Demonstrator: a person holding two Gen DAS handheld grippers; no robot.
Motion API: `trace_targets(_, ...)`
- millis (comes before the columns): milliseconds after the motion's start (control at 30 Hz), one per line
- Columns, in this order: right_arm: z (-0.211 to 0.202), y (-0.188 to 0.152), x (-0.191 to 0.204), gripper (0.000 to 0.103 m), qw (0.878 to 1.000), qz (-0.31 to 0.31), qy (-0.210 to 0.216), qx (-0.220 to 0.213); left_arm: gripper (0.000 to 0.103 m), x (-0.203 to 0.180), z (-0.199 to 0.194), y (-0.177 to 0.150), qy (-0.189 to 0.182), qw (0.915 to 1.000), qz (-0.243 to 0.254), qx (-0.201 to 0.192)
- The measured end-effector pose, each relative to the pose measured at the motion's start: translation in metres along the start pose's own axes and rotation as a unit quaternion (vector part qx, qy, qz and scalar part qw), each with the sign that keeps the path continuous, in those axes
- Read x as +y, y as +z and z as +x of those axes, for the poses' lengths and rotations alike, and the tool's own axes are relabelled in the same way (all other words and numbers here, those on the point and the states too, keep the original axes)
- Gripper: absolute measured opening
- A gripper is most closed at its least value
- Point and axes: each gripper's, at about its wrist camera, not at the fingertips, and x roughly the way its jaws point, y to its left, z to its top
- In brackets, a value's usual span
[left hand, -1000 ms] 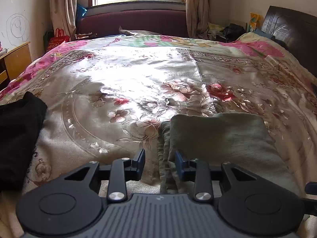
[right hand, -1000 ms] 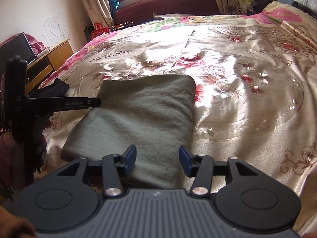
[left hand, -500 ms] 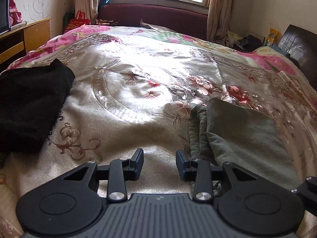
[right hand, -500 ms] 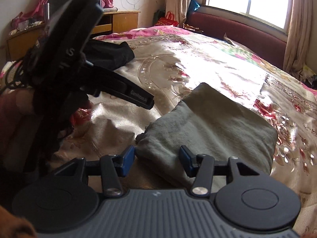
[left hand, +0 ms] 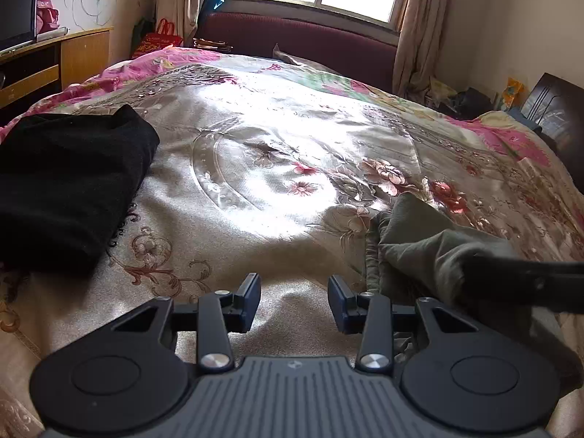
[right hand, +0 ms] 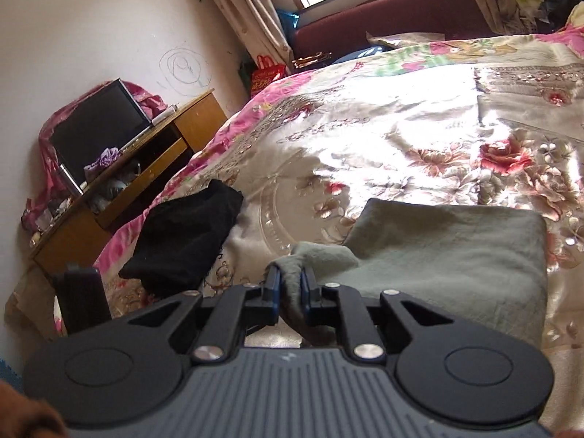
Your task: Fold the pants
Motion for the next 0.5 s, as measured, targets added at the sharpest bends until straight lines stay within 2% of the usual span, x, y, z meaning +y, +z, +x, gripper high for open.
trace_targets(133,0.051,-0.026,-0.003,0.017,0.998,-0.009,0.004,0.065,0.054,0.008,-0.005,0.000,0.018,0.9998,0.001,0.003)
trace_targets(200,0.059,-0.035,-0.006,0.020,0.997,-0.006,0.007,0.076,0.054,0.005,-0.009,0.002,0.021,0.9996,0.018,0.002)
trace_targets(333,0.034,-0.032,-0.016,0.032,0.998,0.026,0.033,0.055,0.054,-0.012,-0.012,0.012,0.004,0.9988,0.048,-0.009)
trace_targets(400,0.011,-0.029,-0.021,0.042,0.998,0.024,0.034,0.043,0.055,-0.025,-0.012,0.021,-0.008,0.9979,0.062,-0.018)
trace_targets(500,-0.024,-0.027,-0.038,0.044,0.999,0.026,0.019,0.007,0.059,-0.049,-0.005,0.032,-0.035,0.9956,0.084,-0.023)
